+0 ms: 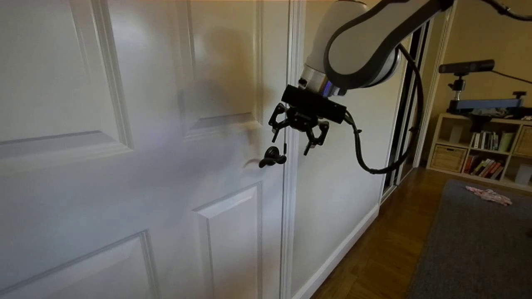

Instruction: Open the door

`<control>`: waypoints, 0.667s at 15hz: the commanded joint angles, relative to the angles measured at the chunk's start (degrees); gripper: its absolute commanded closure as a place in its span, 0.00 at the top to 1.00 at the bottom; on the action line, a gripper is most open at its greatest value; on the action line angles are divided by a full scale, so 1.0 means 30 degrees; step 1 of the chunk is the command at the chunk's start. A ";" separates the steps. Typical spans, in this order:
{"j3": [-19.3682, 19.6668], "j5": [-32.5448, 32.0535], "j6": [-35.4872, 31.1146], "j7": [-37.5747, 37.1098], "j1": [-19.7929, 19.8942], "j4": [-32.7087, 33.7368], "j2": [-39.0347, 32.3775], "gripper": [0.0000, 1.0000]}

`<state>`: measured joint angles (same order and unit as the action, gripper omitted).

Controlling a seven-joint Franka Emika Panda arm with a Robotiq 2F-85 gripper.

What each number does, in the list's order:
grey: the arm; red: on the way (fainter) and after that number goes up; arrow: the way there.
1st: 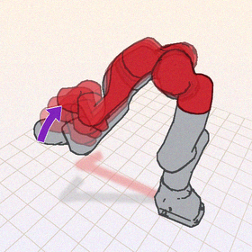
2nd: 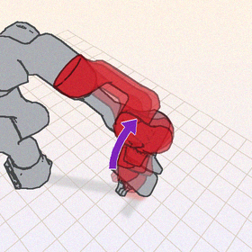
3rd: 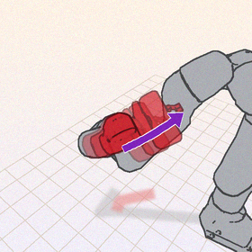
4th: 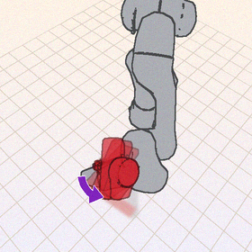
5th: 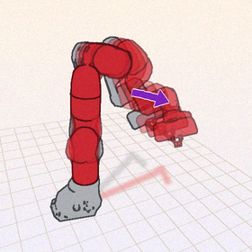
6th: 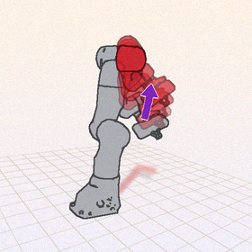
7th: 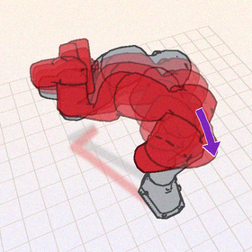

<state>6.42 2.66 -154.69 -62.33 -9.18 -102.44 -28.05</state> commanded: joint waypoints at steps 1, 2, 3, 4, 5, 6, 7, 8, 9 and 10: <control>0.0594 -0.0196 -0.0816 -0.1532 -0.0655 0.0764 -0.0918 1.00; 0.0641 -0.0237 -0.0837 -0.1632 -0.0714 0.0977 -0.1122 1.00; 0.0621 -0.0209 -0.0916 -0.1591 -0.0697 0.1284 -0.1420 1.00; 0.0671 -0.0234 -0.0949 -0.1577 -0.0728 0.1547 -0.1642 1.00; 0.0724 -0.0232 -0.1143 -0.1533 -0.0723 0.1815 -0.1880 1.00; 0.0797 -0.0226 -0.1282 -0.1526 -0.0751 0.2059 -0.2077 1.00; 0.0809 -0.0145 -0.1436 -0.1436 -0.0699 0.2286 -0.2274 1.00; 0.0874 -0.0127 -0.1502 -0.1426 -0.0714 0.2487 -0.2424 1.00; 0.0882 -0.0064 -0.1606 -0.1377 -0.0694 0.2546 -0.2572 1.00; 0.0902 -0.0026 -0.1620 -0.1354 -0.0683 0.2659 -0.2684 1.00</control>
<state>7.52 2.66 -157.74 -64.55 -10.06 -95.65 -34.72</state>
